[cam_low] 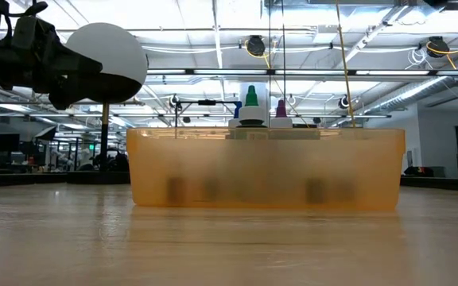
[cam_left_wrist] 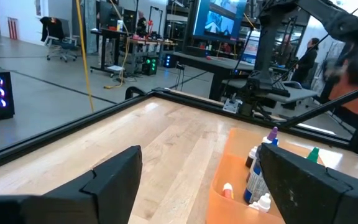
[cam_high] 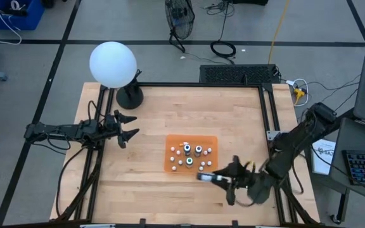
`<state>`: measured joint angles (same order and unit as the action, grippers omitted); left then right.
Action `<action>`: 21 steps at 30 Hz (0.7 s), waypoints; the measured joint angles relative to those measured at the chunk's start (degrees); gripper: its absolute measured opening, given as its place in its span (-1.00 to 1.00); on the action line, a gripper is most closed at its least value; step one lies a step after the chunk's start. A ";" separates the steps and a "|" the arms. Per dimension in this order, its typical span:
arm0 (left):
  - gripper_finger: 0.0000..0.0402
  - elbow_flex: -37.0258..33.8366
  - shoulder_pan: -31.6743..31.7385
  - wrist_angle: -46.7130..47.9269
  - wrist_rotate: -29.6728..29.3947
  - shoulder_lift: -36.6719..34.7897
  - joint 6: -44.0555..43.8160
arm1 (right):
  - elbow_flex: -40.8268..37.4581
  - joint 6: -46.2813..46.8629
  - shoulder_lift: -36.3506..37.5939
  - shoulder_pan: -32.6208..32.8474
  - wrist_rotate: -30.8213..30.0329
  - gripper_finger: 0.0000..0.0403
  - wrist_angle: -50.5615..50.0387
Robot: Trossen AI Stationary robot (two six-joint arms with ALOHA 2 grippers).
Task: Pick & Place food coloring
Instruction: Put the large black food coloring bottle into the container
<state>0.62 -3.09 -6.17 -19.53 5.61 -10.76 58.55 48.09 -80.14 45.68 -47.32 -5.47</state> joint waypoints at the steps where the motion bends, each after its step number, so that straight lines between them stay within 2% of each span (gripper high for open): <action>1: 0.61 0.00 0.00 0.00 0.00 0.02 0.01 | 0.12 -6.35 0.77 -1.41 1.76 -0.33 5.23; 4: 0.60 0.00 -0.02 0.00 0.00 0.00 0.01 | 4.02 -20.80 2.07 -5.25 6.84 -0.33 10.66; 8: 0.57 0.00 0.00 0.00 0.00 0.00 0.01 | 15.77 -30.21 1.68 -8.97 6.62 -0.33 -0.09; 15: 0.56 0.00 0.00 0.01 0.00 0.00 0.00 | 42.20 -28.69 -6.40 -15.42 6.46 -0.33 -28.21; 21: 0.60 0.00 0.00 0.04 0.00 0.02 0.01 | 58.39 -23.93 -16.50 -19.72 8.09 -0.33 -47.82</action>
<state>0.62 -3.09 -6.13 -19.53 5.63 -10.74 116.93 24.16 -96.64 25.96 -39.23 -53.29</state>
